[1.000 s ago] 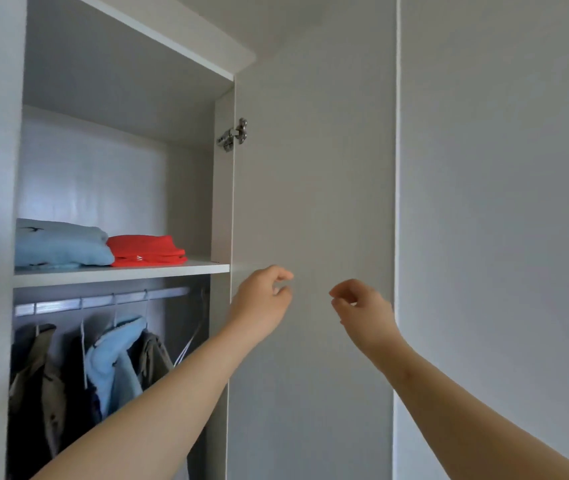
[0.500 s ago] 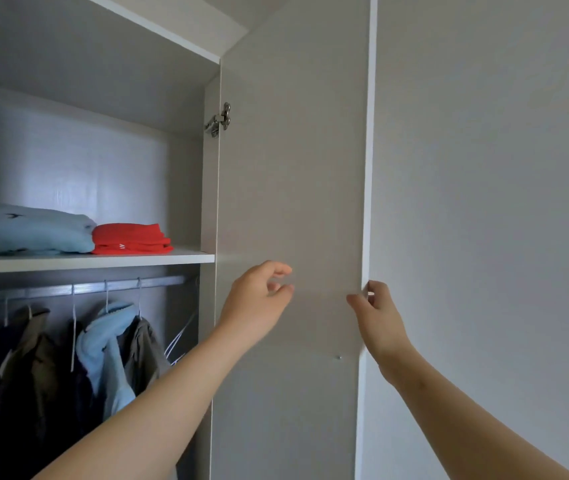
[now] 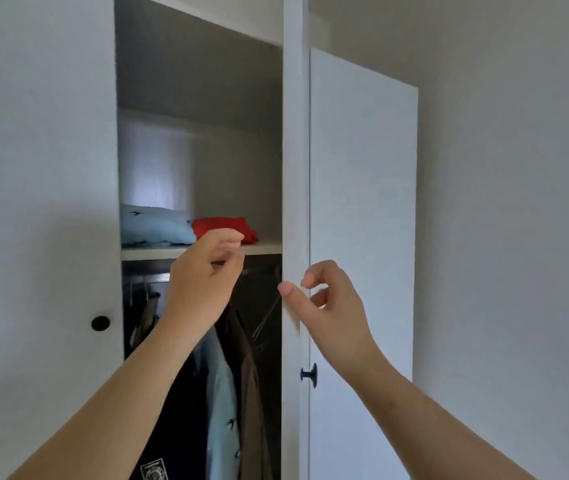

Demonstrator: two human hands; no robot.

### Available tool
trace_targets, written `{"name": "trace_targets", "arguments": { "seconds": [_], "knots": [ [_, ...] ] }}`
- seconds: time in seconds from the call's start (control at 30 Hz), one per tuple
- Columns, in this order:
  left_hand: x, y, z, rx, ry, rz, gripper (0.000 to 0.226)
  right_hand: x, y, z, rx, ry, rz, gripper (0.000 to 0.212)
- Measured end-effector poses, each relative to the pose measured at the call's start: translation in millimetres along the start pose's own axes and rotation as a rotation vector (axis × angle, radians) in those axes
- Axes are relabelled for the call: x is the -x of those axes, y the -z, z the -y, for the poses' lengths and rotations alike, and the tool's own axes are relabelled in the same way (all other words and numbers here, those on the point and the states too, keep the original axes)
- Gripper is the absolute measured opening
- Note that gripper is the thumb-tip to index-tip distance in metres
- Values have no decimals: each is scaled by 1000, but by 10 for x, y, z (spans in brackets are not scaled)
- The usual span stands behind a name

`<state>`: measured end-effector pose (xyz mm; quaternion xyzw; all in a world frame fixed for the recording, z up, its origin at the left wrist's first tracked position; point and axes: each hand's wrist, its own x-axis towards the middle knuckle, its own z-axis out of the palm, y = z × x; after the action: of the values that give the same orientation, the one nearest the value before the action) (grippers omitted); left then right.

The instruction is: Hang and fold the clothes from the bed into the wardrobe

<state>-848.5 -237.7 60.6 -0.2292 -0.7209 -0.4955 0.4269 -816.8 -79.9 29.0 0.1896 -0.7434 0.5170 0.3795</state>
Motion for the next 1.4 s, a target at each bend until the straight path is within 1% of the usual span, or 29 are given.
{"name": "trace_targets", "arguments": {
  "seconds": [0.1,0.2,0.27,0.4,0.47,0.53,0.6,0.67,0.73,0.8,0.87,0.97,1.03,1.17,1.33,1.4],
  "knots": [
    [-42,379,202,-47,7,-69,31,-64,-477,45,23,22,21,32],
    [-98,785,513,-160,37,-111,27,-118,-1050,117,-5,-31,103,32],
    [-138,969,703,-259,58,-108,24,-155,-1345,111,25,-33,151,29],
    [-232,1326,1117,-501,53,-108,31,-231,-1877,79,97,-46,303,17],
    [-286,1458,1308,-642,9,-90,35,-251,-2085,39,229,-13,322,32],
    [-348,1537,1491,-852,-16,-34,43,-267,-2236,3,350,40,284,43],
    [-414,1600,1677,-1072,34,45,55,-289,-2389,-26,440,84,281,49],
    [-460,1621,1841,-1168,71,121,64,-311,-2505,-54,459,106,337,54],
    [-484,1624,1985,-1219,90,183,70,-348,-2585,-91,440,111,391,62],
    [-499,1635,2150,-1264,105,219,73,-419,-2654,-162,452,77,436,72],
    [-467,1635,2216,-1303,76,252,76,-501,-2664,-224,494,43,493,77],
    [-422,1680,2225,-1311,-75,223,87,-616,-2771,-294,585,48,549,82],
    [-411,1698,2299,-1336,-167,164,88,-657,-2829,-344,639,58,563,84],
    [-418,1678,2369,-1362,-206,121,89,-715,-2907,-442,725,80,564,83],
    [-421,1674,2363,-1359,-202,127,89,-726,-2980,-484,766,85,556,85],
    [-414,1685,2370,-1376,-198,154,91,-731,-2981,-498,793,85,569,86]
  ]
}}
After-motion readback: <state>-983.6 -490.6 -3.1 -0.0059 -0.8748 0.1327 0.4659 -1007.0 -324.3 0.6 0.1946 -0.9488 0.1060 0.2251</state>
